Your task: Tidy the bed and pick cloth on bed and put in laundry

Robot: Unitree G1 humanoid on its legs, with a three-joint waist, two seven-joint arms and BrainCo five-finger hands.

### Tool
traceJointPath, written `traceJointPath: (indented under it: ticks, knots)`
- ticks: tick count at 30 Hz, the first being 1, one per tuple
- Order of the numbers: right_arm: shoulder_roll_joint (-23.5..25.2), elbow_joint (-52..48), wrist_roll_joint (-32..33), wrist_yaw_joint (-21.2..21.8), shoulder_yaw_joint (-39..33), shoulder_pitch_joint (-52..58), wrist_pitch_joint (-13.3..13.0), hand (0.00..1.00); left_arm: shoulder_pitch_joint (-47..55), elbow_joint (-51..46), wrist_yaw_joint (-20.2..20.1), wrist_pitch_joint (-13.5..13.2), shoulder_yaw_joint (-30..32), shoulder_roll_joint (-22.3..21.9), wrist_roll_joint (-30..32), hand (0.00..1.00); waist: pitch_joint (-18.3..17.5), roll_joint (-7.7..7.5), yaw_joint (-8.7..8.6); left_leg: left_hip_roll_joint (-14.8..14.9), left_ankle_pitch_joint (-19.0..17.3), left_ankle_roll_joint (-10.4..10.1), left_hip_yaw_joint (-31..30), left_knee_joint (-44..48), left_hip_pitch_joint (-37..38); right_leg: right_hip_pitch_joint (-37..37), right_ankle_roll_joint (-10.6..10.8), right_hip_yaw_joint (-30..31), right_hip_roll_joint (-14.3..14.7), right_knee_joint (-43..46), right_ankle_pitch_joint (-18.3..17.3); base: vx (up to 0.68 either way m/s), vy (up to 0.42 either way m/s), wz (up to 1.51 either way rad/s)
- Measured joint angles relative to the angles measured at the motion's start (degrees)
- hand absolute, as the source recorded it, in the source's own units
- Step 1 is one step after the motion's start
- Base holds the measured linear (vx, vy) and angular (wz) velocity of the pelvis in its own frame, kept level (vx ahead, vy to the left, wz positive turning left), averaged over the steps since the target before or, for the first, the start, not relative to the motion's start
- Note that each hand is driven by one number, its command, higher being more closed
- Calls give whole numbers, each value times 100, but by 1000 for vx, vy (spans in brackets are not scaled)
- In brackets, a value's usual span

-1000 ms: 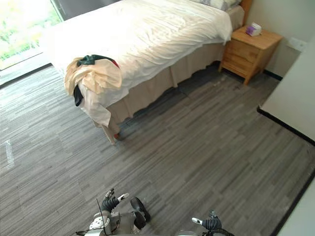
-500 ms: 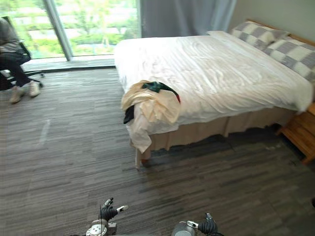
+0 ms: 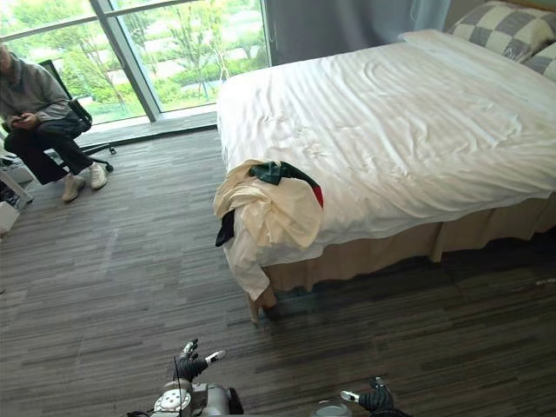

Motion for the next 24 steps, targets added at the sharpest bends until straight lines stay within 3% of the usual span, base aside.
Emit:
traceJointPath:
  ticks: [2, 3, 4, 6, 8, 10, 12, 14, 15, 16, 17, 19, 21, 24]
  knots:
    - [-11, -4, -28, -2, 8, 54, -2, 0, -19, -2, 13, -3, -106, -22, 5, 0, -19, 43, -4, -74, 633, 256, -256, -359, 1, 121, 272, 15, -37, -14, -173, 463, 241, -15]
    - [66, -17, -37, -1, 24, 67, -4, 0, -28, -3, 28, -4, -167, 15, 24, 0, -90, -154, 5, -254, 761, 482, -237, -290, 57, 150, 400, 14, -231, 186, -268, 427, 238, -22]
    - [143, -102, -111, 8, 96, 69, -20, 0, -37, 11, 11, 0, -233, 81, 108, 0, -110, -265, -2, -361, 640, 649, -111, -371, 226, -156, 414, 55, -375, 905, -277, 384, 223, -35]
    - [178, -227, -168, 39, 129, 78, -29, 0, -33, 4, 5, -2, -340, 110, 182, 0, -79, -343, 32, -432, 543, 766, 78, -594, 557, -828, 319, 136, -541, 2407, -215, 285, 205, -38]
    - [229, -353, -197, 32, 197, 45, -35, 0, -34, 9, 6, 15, -510, 285, 285, 0, -31, -497, -12, -557, 337, 786, 183, -726, 1045, -1598, 4, -194, -884, 4278, -59, 322, 166, -26]
    - [267, -673, -211, 32, 249, 144, -35, 0, 9, 31, -11, 18, -746, 370, 342, 0, -34, -523, -95, -539, 231, 825, 142, -700, 1283, -1877, 61, -624, -898, 4833, -334, 242, 70, 9]
    - [249, -1164, -395, 7, 302, 229, -20, 0, -51, 42, -113, 17, -899, 396, 446, 0, -18, -486, -172, -537, 203, 808, 8, -676, 1420, -2103, 264, -778, -640, 4119, -743, 336, -38, 47]
    - [249, -1769, -550, -66, 303, 260, -19, 0, -129, 99, -108, 26, -895, 437, 512, 0, 23, -402, -168, -467, 162, 713, -159, -664, 1415, -2121, 242, -463, -268, 2597, -743, 260, -116, 44]
    - [284, -1979, -631, -95, 302, 259, -18, 0, -131, 159, -106, 27, -895, 458, 533, 0, 17, -407, -143, -471, 141, 661, -190, -664, 1414, -2089, 189, -260, -181, 2101, -602, 197, -160, 33]
    - [333, -2357, -785, -111, 311, 261, -19, 0, -143, 231, -106, 26, -890, 498, 579, 0, -23, -488, -100, -520, 89, 571, -219, -670, 1428, -2032, 118, 18, -157, 1437, -154, 143, -151, 25]
    - [381, -2761, -910, -133, 338, 257, -23, 0, -106, 266, -107, 32, -887, 559, 604, 0, -105, -666, -75, -650, 49, 519, -274, -690, 1453, -2023, 166, 199, -247, 1092, 529, 214, -279, 32]
    - [190, -3723, -1236, -241, 378, 85, -26, 0, -88, 369, -114, 69, -823, 443, 663, 0, -121, -329, -65, -414, 43, 304, -305, -786, 1527, -1909, 49, 126, -33, 941, 573, 194, -287, 11]
    - [123, -4494, -1530, -259, 488, -107, -32, 0, -24, 426, -117, 81, -786, 385, 668, 0, -206, -149, -79, -240, 43, 284, -251, -855, 1531, -1878, -33, 125, 176, 769, 622, 122, -171, -19]
    - [29, -5475, -2070, -348, 694, -247, -42, 0, -59, 470, -116, 123, -777, 421, 666, 0, -227, -188, -92, -89, 84, 193, -247, -966, 1632, -1719, -91, 62, 363, 596, 633, 64, -114, -3]
